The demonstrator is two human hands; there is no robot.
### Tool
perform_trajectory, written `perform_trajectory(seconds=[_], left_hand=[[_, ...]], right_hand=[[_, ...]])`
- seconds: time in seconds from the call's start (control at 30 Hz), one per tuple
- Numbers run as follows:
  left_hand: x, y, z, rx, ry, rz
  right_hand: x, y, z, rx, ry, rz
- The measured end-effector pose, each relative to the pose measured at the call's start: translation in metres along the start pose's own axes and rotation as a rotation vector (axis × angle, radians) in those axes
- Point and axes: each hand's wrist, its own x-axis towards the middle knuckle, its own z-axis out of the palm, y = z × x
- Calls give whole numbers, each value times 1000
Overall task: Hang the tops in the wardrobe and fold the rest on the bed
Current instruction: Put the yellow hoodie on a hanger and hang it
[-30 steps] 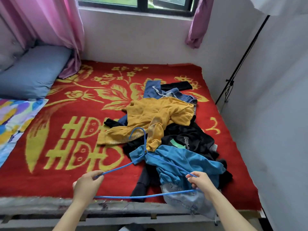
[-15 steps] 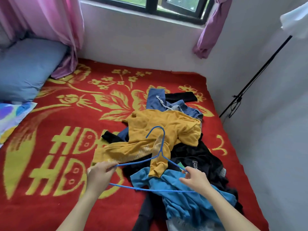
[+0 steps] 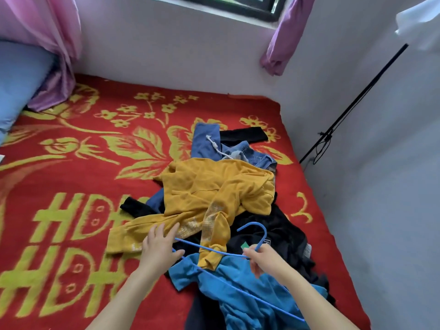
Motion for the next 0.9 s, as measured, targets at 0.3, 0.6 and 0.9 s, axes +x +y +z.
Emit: perform_trajectory(seconds=[0.3, 0.6, 0.9], left_hand=[[21, -22, -5, -168, -32, -188], [54, -24, -24, -359, 44, -327], [67, -6, -6, -386, -28, -326]], right_hand=[[56, 9, -59, 660, -75, 53], [115, -43, -65, 847, 38, 85], [162, -37, -134, 428, 702, -80]])
